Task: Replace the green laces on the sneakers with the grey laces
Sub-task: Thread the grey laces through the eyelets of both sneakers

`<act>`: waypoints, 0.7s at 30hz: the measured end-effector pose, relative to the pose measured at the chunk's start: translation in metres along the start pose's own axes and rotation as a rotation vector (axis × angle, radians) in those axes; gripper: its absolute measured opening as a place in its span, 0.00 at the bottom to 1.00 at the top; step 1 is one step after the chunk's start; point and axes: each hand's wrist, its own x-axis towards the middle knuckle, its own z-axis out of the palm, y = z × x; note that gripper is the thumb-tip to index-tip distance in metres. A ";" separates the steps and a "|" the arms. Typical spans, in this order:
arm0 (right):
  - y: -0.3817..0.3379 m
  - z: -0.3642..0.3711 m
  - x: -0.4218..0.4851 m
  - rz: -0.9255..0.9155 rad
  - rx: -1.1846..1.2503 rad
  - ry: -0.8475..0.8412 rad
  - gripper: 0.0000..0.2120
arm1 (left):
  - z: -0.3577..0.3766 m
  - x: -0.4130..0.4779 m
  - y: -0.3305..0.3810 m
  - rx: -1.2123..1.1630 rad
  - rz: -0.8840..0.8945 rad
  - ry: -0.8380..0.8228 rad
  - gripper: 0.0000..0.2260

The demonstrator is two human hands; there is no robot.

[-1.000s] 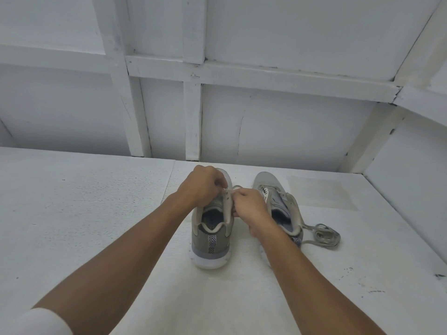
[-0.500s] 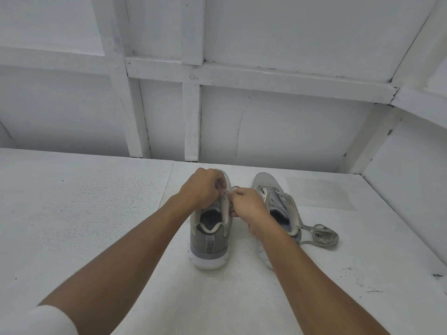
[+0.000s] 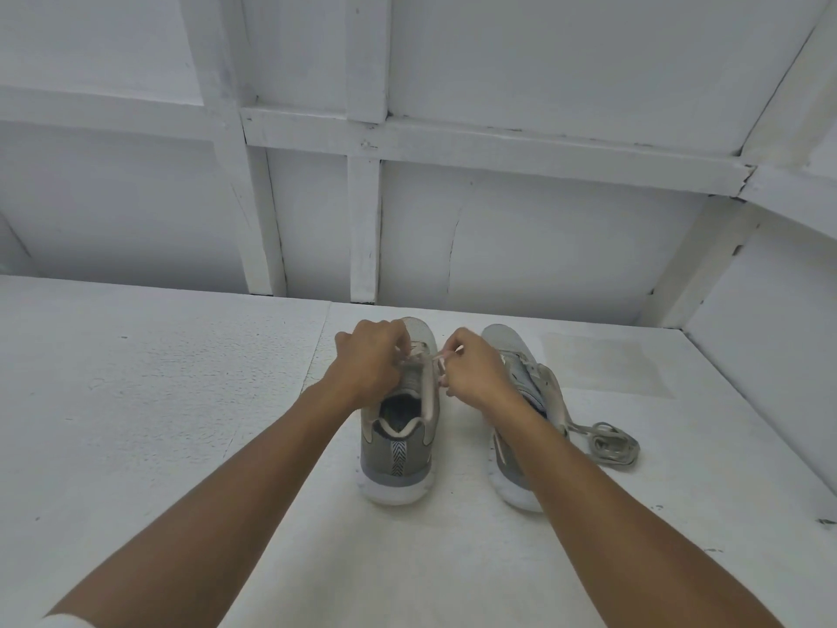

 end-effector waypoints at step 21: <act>-0.011 -0.024 -0.003 -0.420 -0.756 -0.122 0.06 | 0.007 -0.038 -0.026 -0.349 -0.268 0.216 0.12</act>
